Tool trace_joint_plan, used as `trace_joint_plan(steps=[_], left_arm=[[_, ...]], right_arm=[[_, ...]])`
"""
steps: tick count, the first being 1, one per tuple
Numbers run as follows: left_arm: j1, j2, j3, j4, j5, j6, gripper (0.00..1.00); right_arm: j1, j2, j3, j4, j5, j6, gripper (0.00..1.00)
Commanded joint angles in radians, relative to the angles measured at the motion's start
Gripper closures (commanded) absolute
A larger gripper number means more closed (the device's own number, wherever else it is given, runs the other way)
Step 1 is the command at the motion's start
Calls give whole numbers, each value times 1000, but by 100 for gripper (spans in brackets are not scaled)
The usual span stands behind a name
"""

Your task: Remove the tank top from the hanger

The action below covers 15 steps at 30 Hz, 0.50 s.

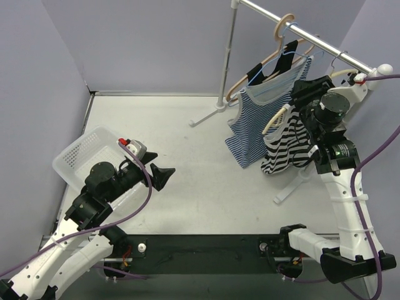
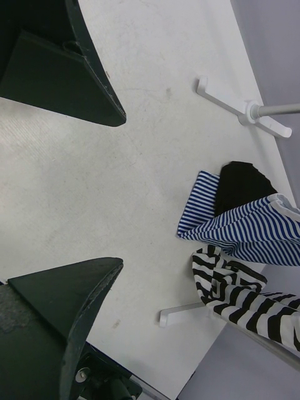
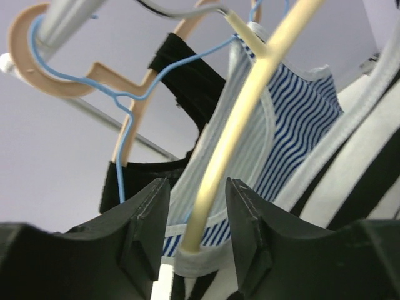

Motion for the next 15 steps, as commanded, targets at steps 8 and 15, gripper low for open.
trace_joint_plan(steps=[8, 15], left_arm=[[-5, -1, 5, 27, 24, 11, 3], [-5, 9, 4, 33, 39, 8, 3]], right_arm=[[-30, -22, 22, 202, -122, 19, 100], [-30, -47, 57, 230, -154, 57, 100]])
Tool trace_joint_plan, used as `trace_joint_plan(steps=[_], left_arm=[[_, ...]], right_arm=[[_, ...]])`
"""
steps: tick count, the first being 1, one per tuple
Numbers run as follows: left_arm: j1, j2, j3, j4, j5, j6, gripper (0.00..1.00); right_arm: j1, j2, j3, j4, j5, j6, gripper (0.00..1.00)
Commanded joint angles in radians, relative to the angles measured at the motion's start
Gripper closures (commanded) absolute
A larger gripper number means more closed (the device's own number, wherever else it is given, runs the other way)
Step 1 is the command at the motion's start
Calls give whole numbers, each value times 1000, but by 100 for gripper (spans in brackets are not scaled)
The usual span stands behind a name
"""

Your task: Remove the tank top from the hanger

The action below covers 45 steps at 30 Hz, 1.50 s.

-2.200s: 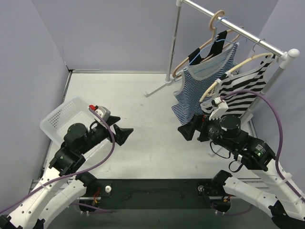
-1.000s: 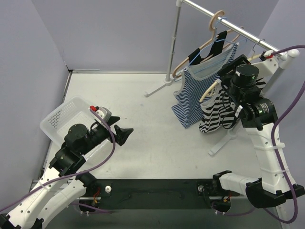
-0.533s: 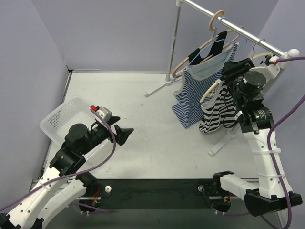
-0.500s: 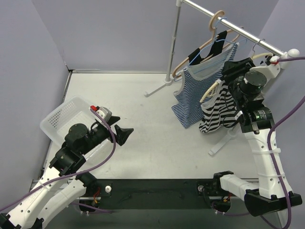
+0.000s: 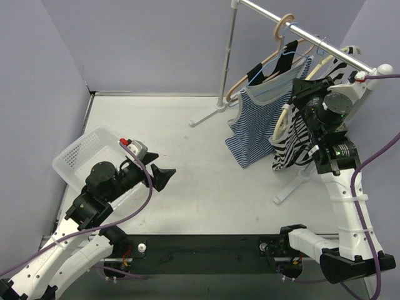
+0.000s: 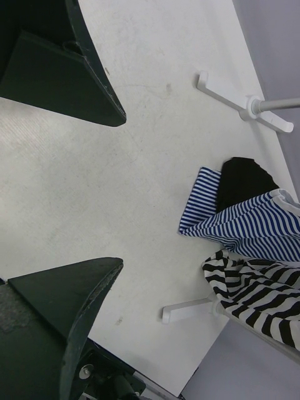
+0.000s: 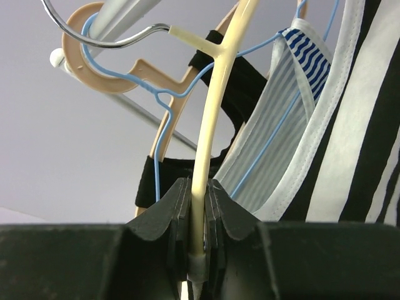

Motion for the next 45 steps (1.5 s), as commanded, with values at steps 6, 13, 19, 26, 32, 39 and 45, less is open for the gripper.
trace_joint_plan(steps=[6, 13, 19, 26, 32, 39, 45], left_arm=[[-3, -8, 1, 72, 87, -13, 3], [-5, 125, 233, -36, 221, 0, 3], [-3, 170, 338, -7, 224, -10, 3], [-3, 179, 330, 213, 281, -169, 3], [-5, 213, 340, 295, 347, -299, 5], [-6, 208, 258, 379, 356, -369, 5], [-12, 241, 263, 358, 383, -365, 6]], right_arm=[[-1, -86, -17, 134, -83, 177, 100], [67, -134, -77, 223, -28, 73, 100], [106, -128, -19, 240, -12, -21, 100], [287, -178, -111, 157, 124, 100, 100], [530, -220, -229, 128, 380, 252, 100], [829, -136, -223, 121, 787, 324, 100], [969, -38, -211, 330, 916, 254, 100]])
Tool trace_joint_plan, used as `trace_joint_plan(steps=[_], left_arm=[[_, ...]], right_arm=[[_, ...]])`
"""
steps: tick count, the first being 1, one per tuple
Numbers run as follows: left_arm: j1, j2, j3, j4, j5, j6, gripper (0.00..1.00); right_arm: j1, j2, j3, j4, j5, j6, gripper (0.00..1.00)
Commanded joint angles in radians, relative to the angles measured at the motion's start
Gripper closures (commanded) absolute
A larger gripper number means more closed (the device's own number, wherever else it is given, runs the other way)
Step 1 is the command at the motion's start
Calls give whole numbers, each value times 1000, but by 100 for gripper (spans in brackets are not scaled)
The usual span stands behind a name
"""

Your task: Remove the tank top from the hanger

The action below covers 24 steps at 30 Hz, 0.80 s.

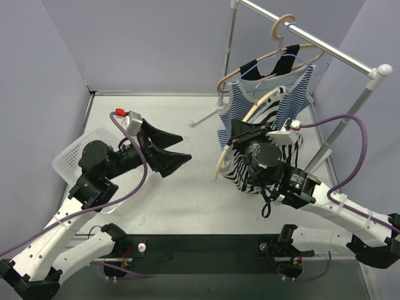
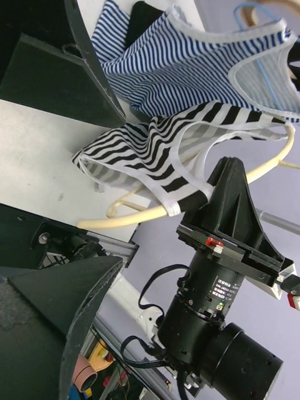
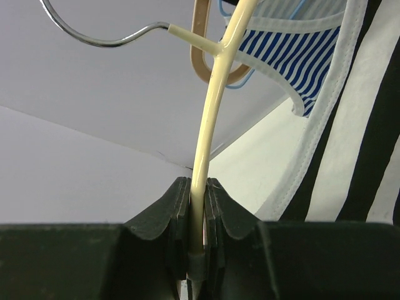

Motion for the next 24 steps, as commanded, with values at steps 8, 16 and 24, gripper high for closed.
trace_joint_plan(steps=[8, 16, 24], left_arm=[[-23, 0, -12, 13, 43, 69, 5], [-33, 1, -57, -12, -12, 153, 13], [-51, 5, -81, -27, -69, 207, 60]], right_arm=[[167, 203, 174, 367, 283, -169, 100], [242, 276, 182, 499, 349, -201, 100], [265, 303, 166, 548, 336, -218, 100]])
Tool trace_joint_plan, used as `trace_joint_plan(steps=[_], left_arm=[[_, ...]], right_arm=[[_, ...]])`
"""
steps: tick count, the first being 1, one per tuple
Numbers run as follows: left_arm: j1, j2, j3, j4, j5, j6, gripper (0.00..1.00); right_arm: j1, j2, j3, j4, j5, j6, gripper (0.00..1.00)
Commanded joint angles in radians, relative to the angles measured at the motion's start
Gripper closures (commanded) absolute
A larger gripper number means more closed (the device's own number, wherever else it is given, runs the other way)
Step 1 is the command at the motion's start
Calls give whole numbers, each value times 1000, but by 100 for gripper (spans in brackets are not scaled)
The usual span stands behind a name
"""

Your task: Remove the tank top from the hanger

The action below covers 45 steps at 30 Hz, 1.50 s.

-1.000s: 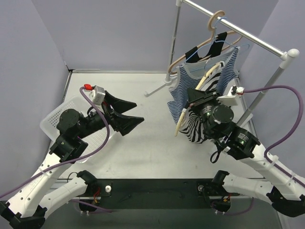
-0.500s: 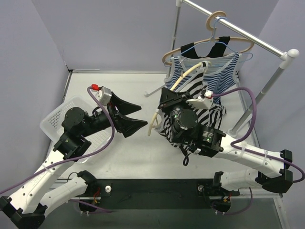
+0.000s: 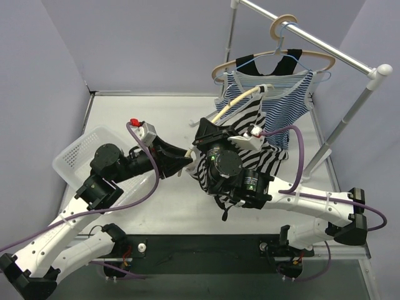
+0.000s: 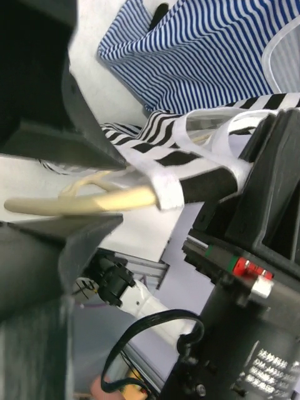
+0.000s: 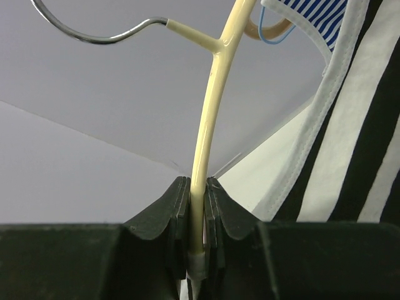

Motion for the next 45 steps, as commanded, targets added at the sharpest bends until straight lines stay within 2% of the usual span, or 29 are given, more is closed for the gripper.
trace_joint_plan(steps=[1, 2, 4, 6, 8, 9, 10, 12, 13, 15, 16, 19, 23, 28, 32, 36, 45], left_arm=[[-4, -11, -11, -4, -71, 68, 66], [-3, -14, -14, -5, -72, 70, 81], [-4, -40, -20, -7, -94, 70, 99], [-4, -70, -29, -23, -98, 90, 100], [-4, -94, -51, -37, -147, 88, 100], [-4, -115, -58, -44, -147, 94, 100], [-3, -126, -74, -42, -134, 96, 100], [-4, -158, -83, -48, -128, 91, 100], [-4, -166, -84, -53, -123, 91, 100], [-4, -183, -81, -92, -112, 91, 100], [-4, -186, -80, -103, -105, 97, 100], [-4, -206, -69, -162, -101, 110, 100], [-4, -233, -69, -221, -98, 117, 100], [-4, -258, -63, -252, -80, 105, 100], [-4, -269, -45, -266, -74, 99, 100], [-4, -267, -14, -286, -66, 98, 100], [-4, -275, 61, -327, -26, 102, 100]], right_arm=[[18, -19, 9, 136, 8, 13, 100], [18, -27, -1, 127, -5, 14, 100], [18, -59, -33, 124, -87, 7, 100], [7, -111, -118, 191, -220, -106, 98], [-3, -155, -210, 230, -328, -235, 89], [-16, -203, -222, 190, -368, -223, 75], [-28, -223, -227, 78, -405, -201, 68], [-74, -278, -210, -43, -478, -171, 58], [-85, -292, -199, -163, -543, -167, 53], [-124, -318, -147, -291, -620, -176, 44], [-134, -323, -123, -415, -681, -183, 43], [-149, -344, -49, -584, -816, -289, 40], [-148, -367, 58, -704, -856, -406, 40], [-148, -361, 136, -704, -855, -577, 41], [-148, -318, 170, -718, -832, -653, 42], [-148, -283, 169, -698, -751, -702, 43], [-154, -209, 152, -568, -720, -740, 46]])
